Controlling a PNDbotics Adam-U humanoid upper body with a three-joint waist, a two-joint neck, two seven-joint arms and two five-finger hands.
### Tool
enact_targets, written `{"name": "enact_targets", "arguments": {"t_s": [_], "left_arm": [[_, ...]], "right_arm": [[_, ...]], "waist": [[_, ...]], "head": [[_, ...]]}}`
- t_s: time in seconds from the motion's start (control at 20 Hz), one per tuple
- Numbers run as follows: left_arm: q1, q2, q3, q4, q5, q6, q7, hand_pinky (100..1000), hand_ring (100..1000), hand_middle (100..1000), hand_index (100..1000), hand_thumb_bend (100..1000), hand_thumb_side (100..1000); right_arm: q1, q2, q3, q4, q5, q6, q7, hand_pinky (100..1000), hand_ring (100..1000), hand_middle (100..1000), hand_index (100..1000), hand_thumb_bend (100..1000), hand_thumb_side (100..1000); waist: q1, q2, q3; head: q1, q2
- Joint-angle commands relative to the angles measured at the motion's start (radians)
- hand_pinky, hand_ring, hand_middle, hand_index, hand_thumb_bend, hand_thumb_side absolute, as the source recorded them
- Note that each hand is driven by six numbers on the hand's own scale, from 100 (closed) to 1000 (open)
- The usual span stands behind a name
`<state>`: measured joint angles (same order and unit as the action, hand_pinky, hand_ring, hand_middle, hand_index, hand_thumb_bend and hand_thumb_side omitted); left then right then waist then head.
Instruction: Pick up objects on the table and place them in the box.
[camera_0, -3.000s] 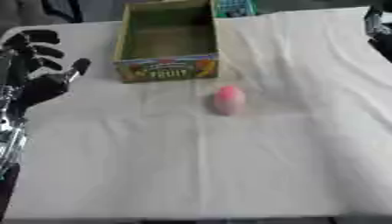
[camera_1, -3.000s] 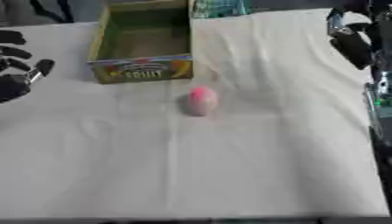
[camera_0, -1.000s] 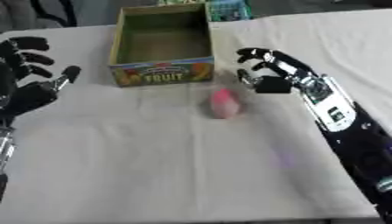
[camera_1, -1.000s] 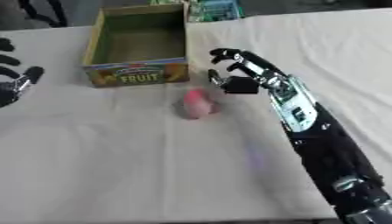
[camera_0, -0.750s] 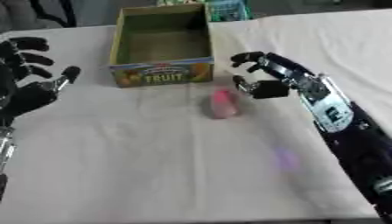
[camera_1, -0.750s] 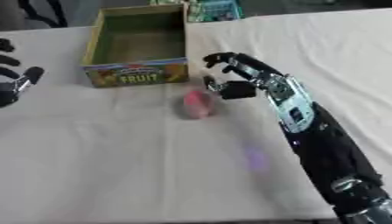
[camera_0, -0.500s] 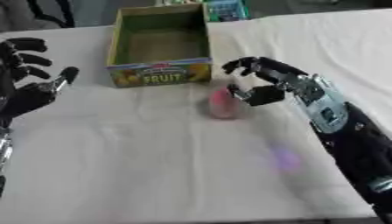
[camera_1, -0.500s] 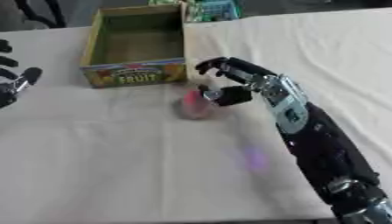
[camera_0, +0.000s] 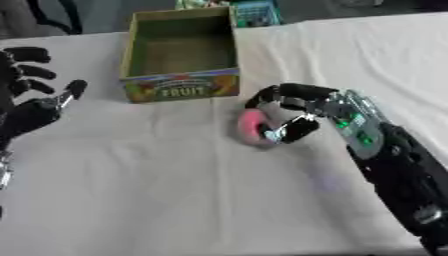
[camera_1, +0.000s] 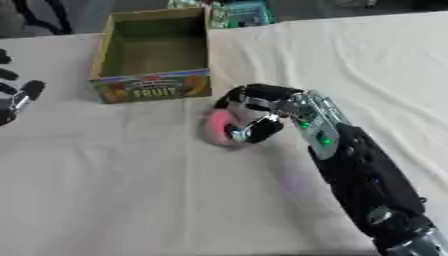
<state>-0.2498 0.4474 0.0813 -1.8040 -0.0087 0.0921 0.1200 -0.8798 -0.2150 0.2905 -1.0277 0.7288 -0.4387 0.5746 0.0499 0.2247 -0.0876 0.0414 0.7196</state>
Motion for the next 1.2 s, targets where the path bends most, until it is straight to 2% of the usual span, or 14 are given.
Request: {"name": "enact_targets", "arguments": {"t_s": [0.05, 0.15, 0.25, 0.35, 0.65, 0.9, 1.0, 1.2], "left_arm": [[-0.01, 0.015, 0.003, -0.012, 0.0, -0.003, 0.0, 511, 600, 634, 710, 598, 100], [-0.01, 0.015, 0.003, -0.012, 0.001, -0.002, 0.001, 511, 599, 634, 710, 598, 100], [-0.01, 0.015, 0.003, -0.012, 0.001, -0.002, 0.002, 511, 600, 634, 710, 598, 100], [-0.01, 0.015, 0.004, -0.012, 0.001, -0.002, 0.003, 511, 599, 634, 710, 598, 100], [-0.011, 0.015, 0.003, -0.015, 0.001, -0.003, 0.002, 511, 600, 635, 710, 598, 100], [-0.015, 0.013, -0.005, -0.015, 0.003, -0.002, -0.005, 510, 599, 634, 710, 598, 100], [-0.024, 0.01, -0.013, -0.015, 0.004, -0.002, -0.012, 510, 599, 634, 710, 598, 100], [-0.054, 0.005, -0.038, -0.017, 0.008, -0.004, -0.037, 510, 599, 634, 710, 600, 100]], "right_arm": [[-0.019, -0.008, -0.017, -0.005, 0.015, -0.004, -0.041, 817, 862, 461, 572, 100, 100], [-0.02, -0.01, -0.025, -0.012, 0.012, 0.0, -0.112, 776, 802, 344, 453, 100, 100], [-0.022, -0.013, -0.031, -0.022, 0.011, 0.005, -0.192, 746, 750, 264, 366, 100, 100], [-0.027, -0.015, -0.035, -0.032, 0.011, 0.011, -0.26, 729, 717, 225, 325, 100, 100], [-0.087, -0.021, -0.072, -0.057, 0.019, 0.053, -0.364, 727, 701, 219, 318, 100, 100], [-0.171, 0.003, -0.132, 0.002, 0.059, 0.106, -0.43, 724, 699, 220, 323, 100, 100], [-0.205, 0.029, -0.165, 0.045, 0.085, 0.135, -0.461, 724, 698, 222, 324, 100, 100], [-0.253, 0.086, -0.228, 0.132, 0.189, 0.185, -0.526, 724, 704, 228, 333, 100, 100]], "waist": [[-0.001, -0.02, 0.0], [-0.002, -0.02, 0.0], [-0.003, -0.021, 0.0], [-0.003, -0.021, 0.0], [-0.003, -0.023, 0.01], [-0.006, -0.023, 0.03], [-0.01, -0.022, 0.051], [-0.021, -0.016, 0.118]], "head": [[-0.003, -0.011], [-0.002, -0.012], [-0.002, -0.013], [-0.003, -0.015], [-0.005, -0.016], [-0.017, -0.016], [-0.03, -0.019], [-0.07, -0.032]]}}
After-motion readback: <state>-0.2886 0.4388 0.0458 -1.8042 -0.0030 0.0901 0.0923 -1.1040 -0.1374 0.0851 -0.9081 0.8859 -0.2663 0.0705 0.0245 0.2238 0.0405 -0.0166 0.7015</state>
